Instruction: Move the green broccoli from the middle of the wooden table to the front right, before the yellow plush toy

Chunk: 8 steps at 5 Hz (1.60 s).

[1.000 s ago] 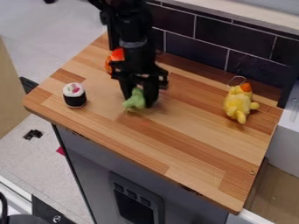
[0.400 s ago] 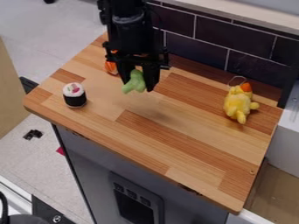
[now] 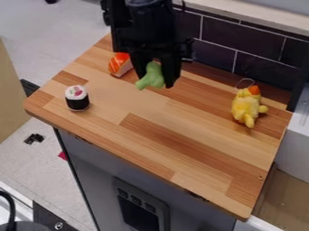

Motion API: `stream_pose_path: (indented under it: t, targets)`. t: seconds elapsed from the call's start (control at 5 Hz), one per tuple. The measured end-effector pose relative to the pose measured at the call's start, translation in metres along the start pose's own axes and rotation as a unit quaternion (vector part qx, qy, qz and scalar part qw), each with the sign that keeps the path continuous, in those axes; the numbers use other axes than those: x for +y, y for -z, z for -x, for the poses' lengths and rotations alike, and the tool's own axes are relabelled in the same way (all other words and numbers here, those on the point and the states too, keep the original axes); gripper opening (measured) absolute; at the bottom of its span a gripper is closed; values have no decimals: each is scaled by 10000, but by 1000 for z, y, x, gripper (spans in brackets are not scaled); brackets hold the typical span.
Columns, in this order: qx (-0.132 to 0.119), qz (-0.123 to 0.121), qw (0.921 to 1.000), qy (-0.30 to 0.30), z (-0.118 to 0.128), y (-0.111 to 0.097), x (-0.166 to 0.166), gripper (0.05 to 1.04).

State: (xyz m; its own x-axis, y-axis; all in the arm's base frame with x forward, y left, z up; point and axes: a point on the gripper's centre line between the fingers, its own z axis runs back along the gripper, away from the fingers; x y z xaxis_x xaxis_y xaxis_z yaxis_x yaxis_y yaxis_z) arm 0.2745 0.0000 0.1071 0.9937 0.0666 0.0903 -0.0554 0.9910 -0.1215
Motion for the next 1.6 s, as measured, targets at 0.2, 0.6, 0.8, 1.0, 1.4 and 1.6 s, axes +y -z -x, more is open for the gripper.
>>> stream_pose_path:
  t: [0.2, 0.6, 0.8, 1.0, 1.4, 1.6]
  targets:
    - [148, 44, 9998, 134, 6, -1, -15, 533]
    - [334, -100, 9987, 368, 11, 28, -36, 534]
    - [354, -223, 9981, 450, 15, 45, -45, 520]
    - [317, -293, 9978, 505, 20, 57, -57, 518]
    - [346, -311, 9974, 553, 28, 70, -72, 518]
    - [333, -442, 9973, 481, 25, 85, -69, 518]
